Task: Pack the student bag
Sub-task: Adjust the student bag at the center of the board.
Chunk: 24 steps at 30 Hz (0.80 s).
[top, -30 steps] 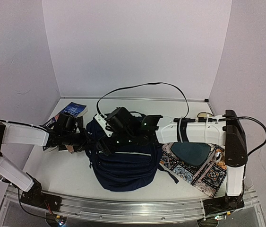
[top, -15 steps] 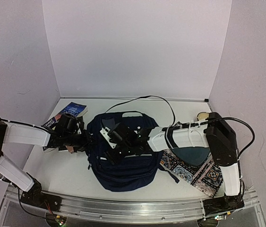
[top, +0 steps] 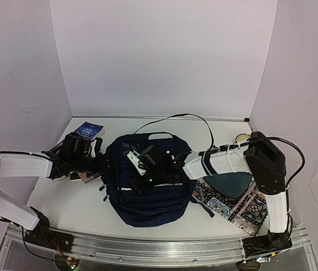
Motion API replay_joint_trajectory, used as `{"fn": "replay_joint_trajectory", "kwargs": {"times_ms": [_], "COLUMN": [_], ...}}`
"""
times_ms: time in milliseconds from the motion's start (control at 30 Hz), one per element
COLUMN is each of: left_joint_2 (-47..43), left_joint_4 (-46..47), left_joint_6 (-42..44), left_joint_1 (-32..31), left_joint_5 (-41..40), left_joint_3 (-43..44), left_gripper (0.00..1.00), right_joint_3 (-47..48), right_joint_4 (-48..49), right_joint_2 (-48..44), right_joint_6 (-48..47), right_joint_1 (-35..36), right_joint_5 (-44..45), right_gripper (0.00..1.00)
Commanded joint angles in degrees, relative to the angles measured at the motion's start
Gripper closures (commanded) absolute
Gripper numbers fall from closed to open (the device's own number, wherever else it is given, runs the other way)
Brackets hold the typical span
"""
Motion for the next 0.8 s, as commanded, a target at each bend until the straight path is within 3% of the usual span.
{"fn": "replay_joint_trajectory", "kwargs": {"times_ms": [0,267,767], "left_joint_2": [4.8,3.0,3.9], "left_joint_4": [0.8,0.9,0.8], "left_joint_6": [1.3,-0.8,-2.8], "left_joint_1": [-0.5,-0.5,-0.5], "left_joint_5": [4.0,2.8,2.2], "left_joint_3": [2.7,2.6,2.2], "left_gripper": [0.55,0.54,0.54], "right_joint_3": [-2.3,-3.2,0.7], "right_joint_4": [-1.7,-5.4,-5.9], "right_joint_2": [-4.6,-8.0,-3.7], "right_joint_6": [-1.5,-8.3,-21.1], "right_joint_1": [-1.2,1.6,6.7], "right_joint_5": [-2.1,-2.2,5.2], "right_gripper": [0.38,0.27,0.20]}}
